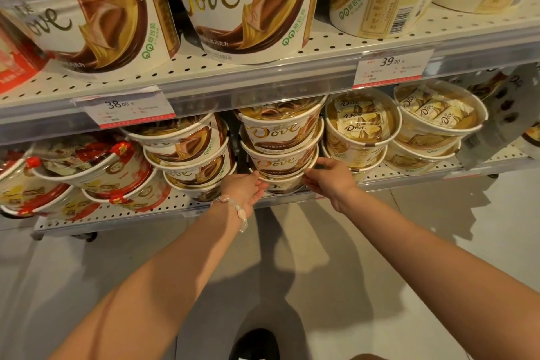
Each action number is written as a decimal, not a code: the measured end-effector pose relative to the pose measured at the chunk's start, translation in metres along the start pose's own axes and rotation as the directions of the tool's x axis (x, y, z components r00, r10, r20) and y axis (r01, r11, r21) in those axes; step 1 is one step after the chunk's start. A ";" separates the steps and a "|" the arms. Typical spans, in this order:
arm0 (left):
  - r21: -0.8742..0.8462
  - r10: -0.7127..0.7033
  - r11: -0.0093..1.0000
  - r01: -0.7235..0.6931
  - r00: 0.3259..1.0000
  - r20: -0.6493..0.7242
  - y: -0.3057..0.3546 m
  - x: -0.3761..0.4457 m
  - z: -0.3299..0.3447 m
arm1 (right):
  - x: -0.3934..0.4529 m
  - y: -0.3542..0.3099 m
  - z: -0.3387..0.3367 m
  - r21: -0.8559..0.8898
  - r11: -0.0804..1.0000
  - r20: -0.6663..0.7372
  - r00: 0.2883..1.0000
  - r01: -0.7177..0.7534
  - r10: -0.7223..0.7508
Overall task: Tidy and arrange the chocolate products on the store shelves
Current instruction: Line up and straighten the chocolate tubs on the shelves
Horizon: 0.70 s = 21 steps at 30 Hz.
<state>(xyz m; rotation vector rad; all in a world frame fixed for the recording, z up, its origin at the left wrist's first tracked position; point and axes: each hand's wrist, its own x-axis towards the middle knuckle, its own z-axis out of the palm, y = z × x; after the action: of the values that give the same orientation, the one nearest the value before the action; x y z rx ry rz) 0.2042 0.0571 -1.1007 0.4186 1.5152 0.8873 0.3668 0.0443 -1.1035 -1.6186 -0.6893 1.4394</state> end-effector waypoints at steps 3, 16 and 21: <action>0.019 0.055 0.998 -0.054 0.997 -0.049 -0.001 -0.003 0.002 | 0.002 0.002 0.000 -0.038 0.999 0.006 1.000 0.018 -0.018; 0.615 0.699 0.501 -0.609 0.704 0.127 -0.026 -0.017 0.009 | -0.013 -0.003 0.005 -0.403 0.695 0.056 0.774 0.596 -0.631; 0.619 0.673 0.506 -0.600 0.724 0.152 -0.014 -0.009 0.016 | -0.005 -0.008 0.010 -0.385 0.767 0.110 0.851 0.513 -0.514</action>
<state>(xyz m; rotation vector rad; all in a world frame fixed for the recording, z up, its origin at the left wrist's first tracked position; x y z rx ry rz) 0.2246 0.0461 -1.1037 1.5570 1.7708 0.9329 0.3568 0.0464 -1.0938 -1.5502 -1.3845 0.9223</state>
